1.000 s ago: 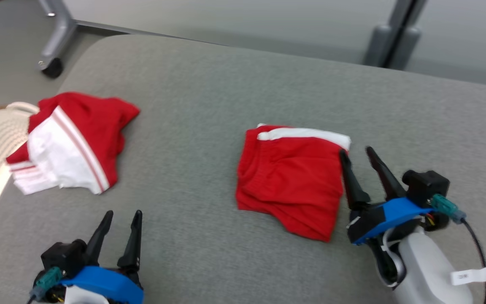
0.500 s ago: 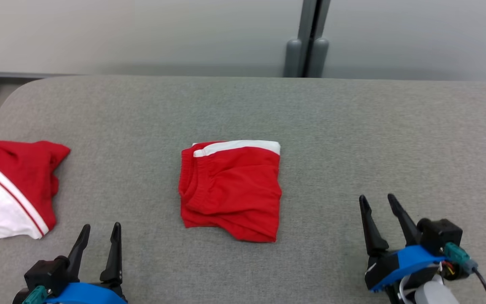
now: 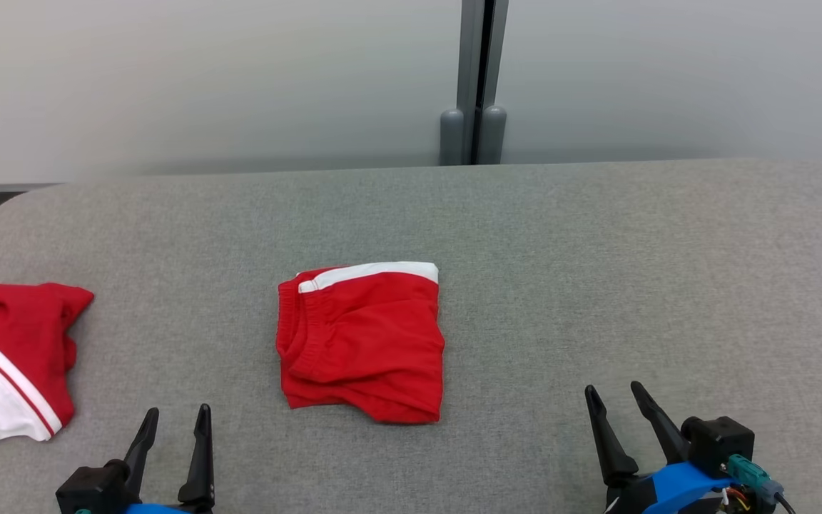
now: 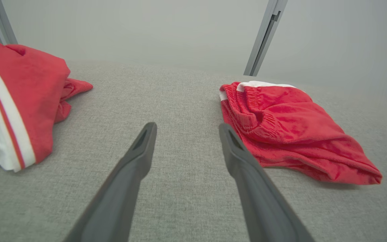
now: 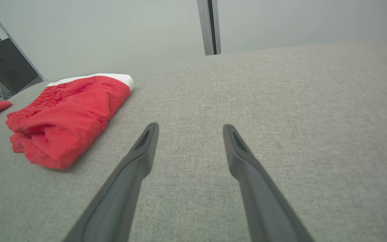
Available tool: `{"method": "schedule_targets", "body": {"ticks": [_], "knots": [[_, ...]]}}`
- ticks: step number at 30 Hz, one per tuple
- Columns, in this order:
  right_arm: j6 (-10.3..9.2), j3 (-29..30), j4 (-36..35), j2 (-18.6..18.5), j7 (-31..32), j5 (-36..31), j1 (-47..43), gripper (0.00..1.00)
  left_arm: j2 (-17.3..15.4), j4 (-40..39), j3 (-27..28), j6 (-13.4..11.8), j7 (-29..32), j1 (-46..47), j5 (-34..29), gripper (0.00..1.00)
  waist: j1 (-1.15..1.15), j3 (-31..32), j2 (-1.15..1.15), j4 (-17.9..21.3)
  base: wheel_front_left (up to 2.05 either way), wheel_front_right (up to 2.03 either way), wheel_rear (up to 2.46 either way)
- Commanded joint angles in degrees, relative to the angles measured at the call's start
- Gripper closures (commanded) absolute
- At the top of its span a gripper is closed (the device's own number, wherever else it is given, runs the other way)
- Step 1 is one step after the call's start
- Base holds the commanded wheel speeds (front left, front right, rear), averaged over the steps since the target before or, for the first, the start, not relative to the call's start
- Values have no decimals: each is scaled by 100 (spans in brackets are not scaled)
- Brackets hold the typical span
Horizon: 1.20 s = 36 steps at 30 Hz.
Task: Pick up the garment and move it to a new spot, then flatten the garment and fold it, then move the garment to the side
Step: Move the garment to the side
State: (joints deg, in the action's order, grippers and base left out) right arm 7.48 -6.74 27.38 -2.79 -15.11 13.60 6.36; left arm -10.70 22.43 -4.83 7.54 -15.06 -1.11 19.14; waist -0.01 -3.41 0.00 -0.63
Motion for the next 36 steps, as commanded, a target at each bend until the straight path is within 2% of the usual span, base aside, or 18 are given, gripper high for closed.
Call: {"method": "schedule_targets", "body": {"ticks": [1,6,10,19,25,26,27,28,29,33,36], "knots": [[2,0,-10,-22,-6,26,-63,0,-9,-12,-12,-11,-15,31,-17,0,1,-35,0,-34,0,0,0],[2,-149,-12,-21,-6,101,124,0,-118,-140,-186,-11,-15,224,139,0,1,-337,0,-309,0,0,0],[2,-311,127,-21,-5,68,444,0,-243,-240,-466,-11,-15,345,373,0,1,-606,0,-759,0,0,0],[2,-211,1203,-27,-7,95,1585,0,-487,-334,-1061,-11,-15,623,887,0,1,-967,0,-1835,0,0,0],[2,70,2078,-29,-6,-29,2052,0,-566,-235,-1199,-11,-15,708,1100,0,1,-1044,0,-2220,0,0,0],[2,81,2261,-28,4,-3,2100,25,-570,-224,-1201,-11,-15,720,1111,0,1,-1049,0,-2243,0,0,0],[2,109,2422,-19,10,62,2116,34,-574,-217,-1197,-11,-15,730,1132,0,1,-1057,0,-2255,0,0,0],[2,118,2515,-15,11,73,2125,70,-573,-215,-1193,-11,-15,736,1149,0,1,-1063,0,-2255,0,0,0],[3,113,2537,-14,11,138,2140,100,-572,-222,-1181,-11,-15,730,1158,0,1,-1065,0,-2235,0,0,0],[1,-4,2256,-19,15,273,2094,100,-597,-302,-1139,-11,-15,646,1146,0,1,-1016,0,-1980,0,0,0],[-1,-112,1919,-47,-3,336,1993,100,-607,-377,-1112,-11,-15,573,1105,0,1,-964,0,-1620,0,0,0]]}}
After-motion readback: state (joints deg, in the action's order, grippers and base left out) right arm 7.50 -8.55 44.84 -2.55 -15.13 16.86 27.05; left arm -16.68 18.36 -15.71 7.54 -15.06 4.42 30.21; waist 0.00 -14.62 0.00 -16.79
